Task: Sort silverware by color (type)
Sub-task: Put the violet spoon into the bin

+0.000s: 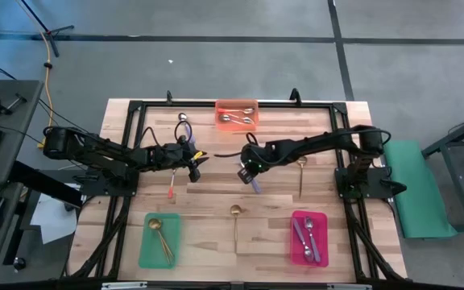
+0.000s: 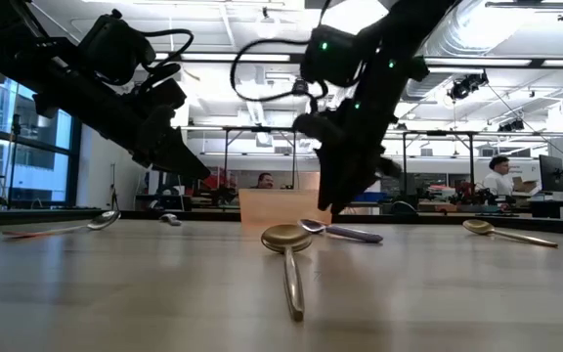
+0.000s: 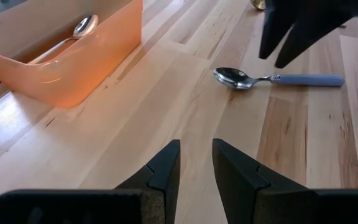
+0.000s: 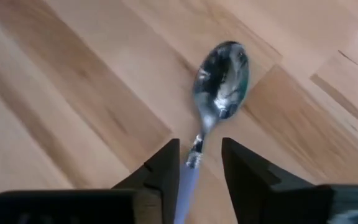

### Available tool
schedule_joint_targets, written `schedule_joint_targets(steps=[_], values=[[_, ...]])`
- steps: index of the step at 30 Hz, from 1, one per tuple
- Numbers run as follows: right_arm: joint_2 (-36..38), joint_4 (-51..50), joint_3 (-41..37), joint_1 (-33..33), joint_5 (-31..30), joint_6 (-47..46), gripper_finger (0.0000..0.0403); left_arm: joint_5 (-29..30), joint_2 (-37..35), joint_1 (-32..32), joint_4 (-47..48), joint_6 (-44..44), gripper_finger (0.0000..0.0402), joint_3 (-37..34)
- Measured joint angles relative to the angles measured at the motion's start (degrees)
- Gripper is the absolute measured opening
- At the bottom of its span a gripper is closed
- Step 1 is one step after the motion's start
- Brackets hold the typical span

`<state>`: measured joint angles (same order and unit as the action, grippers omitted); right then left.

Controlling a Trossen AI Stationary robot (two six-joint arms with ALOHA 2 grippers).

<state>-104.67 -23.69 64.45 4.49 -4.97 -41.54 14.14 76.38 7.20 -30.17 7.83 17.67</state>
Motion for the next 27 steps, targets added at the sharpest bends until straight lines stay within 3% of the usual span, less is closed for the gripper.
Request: schedule_joint_targets(steps=[15, 27], values=[[-7.2, -5.5, 5.3, 1.4, 1.5, 3.0, 0.0093, 0.0, 0.0, 0.0, 0.5, 0.0, 0.0085, 0.0], [-7.3, -11.5, 5.6, 2.9, 1.8, 9.0, 0.0037, 0.0, 0.0, 0.0, 0.8, -0.2, 0.0084, 0.0]])
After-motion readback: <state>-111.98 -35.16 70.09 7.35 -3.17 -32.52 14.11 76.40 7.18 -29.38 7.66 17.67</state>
